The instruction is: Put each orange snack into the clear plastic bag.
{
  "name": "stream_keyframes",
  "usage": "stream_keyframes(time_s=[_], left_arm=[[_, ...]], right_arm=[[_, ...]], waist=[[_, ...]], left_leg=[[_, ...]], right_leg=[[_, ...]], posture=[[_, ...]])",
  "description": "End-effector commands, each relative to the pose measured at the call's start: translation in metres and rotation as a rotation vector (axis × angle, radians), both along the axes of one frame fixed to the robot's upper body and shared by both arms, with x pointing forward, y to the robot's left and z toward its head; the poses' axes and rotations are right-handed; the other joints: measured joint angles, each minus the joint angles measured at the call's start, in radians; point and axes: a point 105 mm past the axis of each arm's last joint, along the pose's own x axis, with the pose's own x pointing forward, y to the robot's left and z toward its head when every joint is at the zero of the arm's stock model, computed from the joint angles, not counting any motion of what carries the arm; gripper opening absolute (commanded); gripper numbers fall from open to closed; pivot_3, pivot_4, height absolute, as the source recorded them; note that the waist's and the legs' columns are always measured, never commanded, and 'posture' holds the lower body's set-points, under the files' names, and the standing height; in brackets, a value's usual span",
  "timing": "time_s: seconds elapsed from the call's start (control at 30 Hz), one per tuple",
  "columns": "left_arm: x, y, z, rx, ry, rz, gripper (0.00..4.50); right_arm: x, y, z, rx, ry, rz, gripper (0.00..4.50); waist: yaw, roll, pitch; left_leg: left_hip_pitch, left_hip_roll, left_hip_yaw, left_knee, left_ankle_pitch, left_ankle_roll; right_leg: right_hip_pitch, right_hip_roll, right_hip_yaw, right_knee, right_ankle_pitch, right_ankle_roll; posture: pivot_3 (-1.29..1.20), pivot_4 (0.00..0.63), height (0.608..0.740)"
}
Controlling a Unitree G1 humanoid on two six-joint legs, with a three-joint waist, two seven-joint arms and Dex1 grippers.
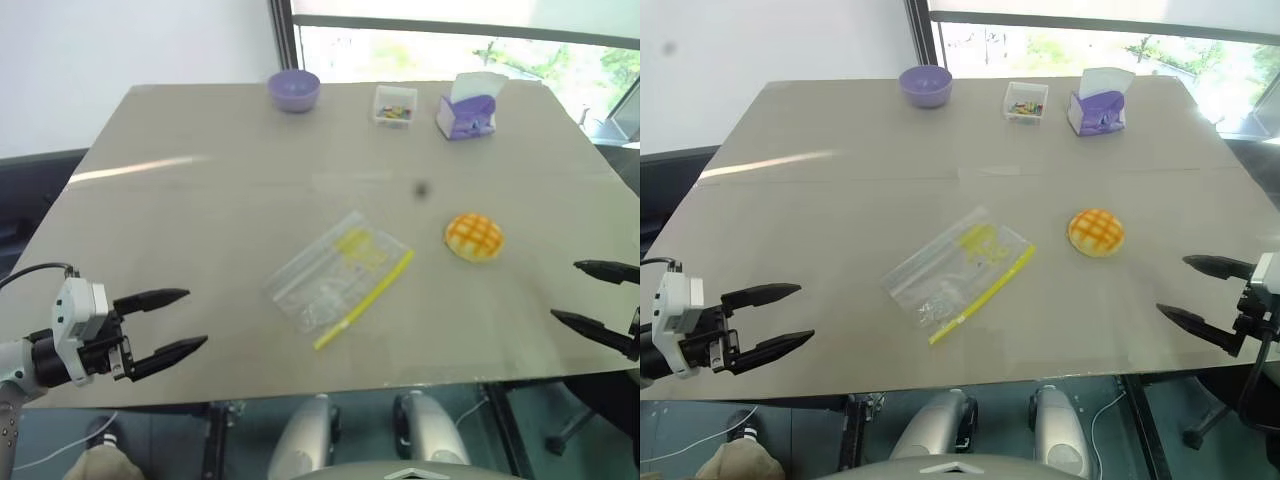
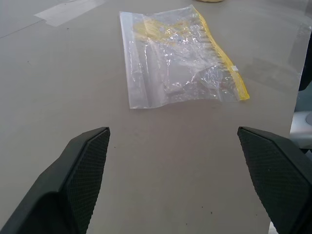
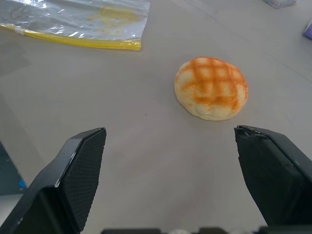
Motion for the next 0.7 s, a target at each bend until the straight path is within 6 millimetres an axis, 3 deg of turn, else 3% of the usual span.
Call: stream_keyframes(time_s=[0.03,0.27,0.37,0.6,0.7], left_arm=[[0.002,0.000,0.009,0.020,-0.029,-0.003,4.44],[0.010,-0.011,0.011,-0.017,-0.039,0.009,4.44],[0.021,-0.016,0.017,-0.055,-0.069,0.046,4.44],[0.042,-0.033,0.018,-0.113,-0.058,0.108,4.44],[0.043,-0.041,0.022,-0.224,0.025,0.099,4.44]], right_arm=[[0.001,-0.001,0.014,-0.020,-0.048,0.015,4.50],[0.016,0.009,0.016,0.010,-0.054,0.019,4.50],[0.031,0.012,0.018,0.058,-0.065,-0.020,4.50],[0.071,-0.001,0.031,0.006,-0.244,-0.096,4.50],[0.075,0.001,0.036,0.018,-0.214,-0.029,4.50]], waist=[[0.000,0.000,0.000],[0.000,0.000,0.000],[0.001,0.000,0.000],[0.001,0.001,0.001],[0.001,0.001,0.001]], left_leg=[[0.000,0.000,0.000,0.000,0.000,0.000],[0.000,0.000,0.000,0.000,0.000,0.000],[0.000,0.000,0.000,0.000,0.000,0.000],[0.000,-0.001,0.000,0.000,0.000,0.000],[-0.001,-0.001,0.000,0.000,0.000,0.000]], right_leg=[[0.000,0.000,0.000,0.000,0.000,0.000],[0.000,0.000,0.000,0.000,0.000,0.000],[0.000,0.000,0.000,0.000,0.001,-0.002],[-0.001,0.004,0.000,0.000,0.002,-0.002],[-0.001,0.005,0.001,0.000,0.002,-0.002]], posture=[[0.00,0.150,0.740],[0.00,0.150,0.740],[0.00,0.150,0.740],[0.00,0.150,0.740],[0.00,0.150,0.740]])
